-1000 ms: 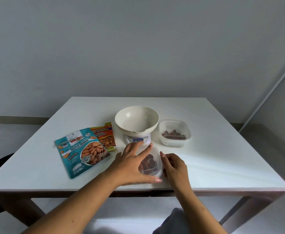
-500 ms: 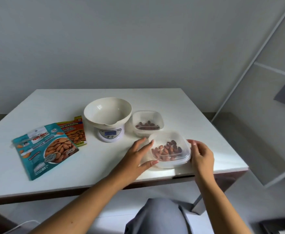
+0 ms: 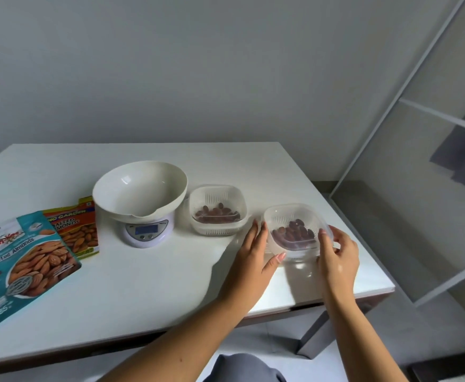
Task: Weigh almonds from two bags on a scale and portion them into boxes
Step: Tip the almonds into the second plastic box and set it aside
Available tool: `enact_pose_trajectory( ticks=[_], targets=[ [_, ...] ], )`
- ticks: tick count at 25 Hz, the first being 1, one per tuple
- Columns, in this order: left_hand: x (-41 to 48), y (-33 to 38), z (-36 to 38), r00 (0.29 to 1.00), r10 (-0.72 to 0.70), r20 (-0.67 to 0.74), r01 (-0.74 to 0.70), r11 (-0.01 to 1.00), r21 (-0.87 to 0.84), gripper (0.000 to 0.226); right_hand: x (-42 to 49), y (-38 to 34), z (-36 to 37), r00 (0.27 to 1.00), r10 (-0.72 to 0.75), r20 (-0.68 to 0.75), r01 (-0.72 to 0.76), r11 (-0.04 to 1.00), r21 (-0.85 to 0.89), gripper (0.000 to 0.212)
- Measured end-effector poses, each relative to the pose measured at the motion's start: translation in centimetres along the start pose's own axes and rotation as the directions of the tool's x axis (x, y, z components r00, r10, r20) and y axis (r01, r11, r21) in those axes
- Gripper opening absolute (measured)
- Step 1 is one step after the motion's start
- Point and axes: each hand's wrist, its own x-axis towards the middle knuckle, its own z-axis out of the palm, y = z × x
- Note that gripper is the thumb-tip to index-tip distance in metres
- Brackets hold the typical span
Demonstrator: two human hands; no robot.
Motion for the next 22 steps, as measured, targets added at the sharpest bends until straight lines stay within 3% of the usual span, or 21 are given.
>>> enact_pose_trajectory(
  ticks=[3, 10, 13, 15, 19, 22],
  targets=[
    [2.0, -1.0, 1.2, 0.999, 0.042, -0.033, -0.042, 0.999, 0.011, 0.069, 1.8, 0.2, 1.3, 0.999, 0.019, -0.037, -0.019, 1.0, 0.009, 0.04],
    [3.8, -1.9, 2.3, 0.997, 0.002, -0.083, -0.004, 1.0, -0.022, 0.074, 3.3, 1.0, 3.2, 0.995, -0.046, -0.089, 0.04, 0.997, -0.06, 0.056],
    [3.2, -1.7, 1.9, 0.997, 0.031, -0.073, -0.032, 0.999, -0.018, 0.073, 3.4, 1.5, 3.1, 0.995, -0.001, -0.103, -0.006, 0.998, -0.065, 0.065],
    [2.1, -1.9, 0.6, 1.0, 0.006, -0.027, -0.008, 0.998, -0.067, 0.068, 2.8, 0.6, 3.0, 0.994, 0.006, -0.105, -0.012, 0.998, -0.059, 0.055],
    [-1.4, -2.5, -2.1, 0.994, -0.094, 0.062, 0.102, 0.985, -0.141, 0.058, 0.0, -0.7, 2.4, 0.965, 0.07, -0.252, -0.064, 0.997, 0.031, 0.038],
    [-3.9, -3.1, -4.2, 0.994, -0.103, 0.025, 0.106, 0.969, -0.222, 0.045, -3.5, -1.8, 3.5, 0.978, 0.084, -0.189, -0.069, 0.994, 0.087, 0.03]
  ],
)
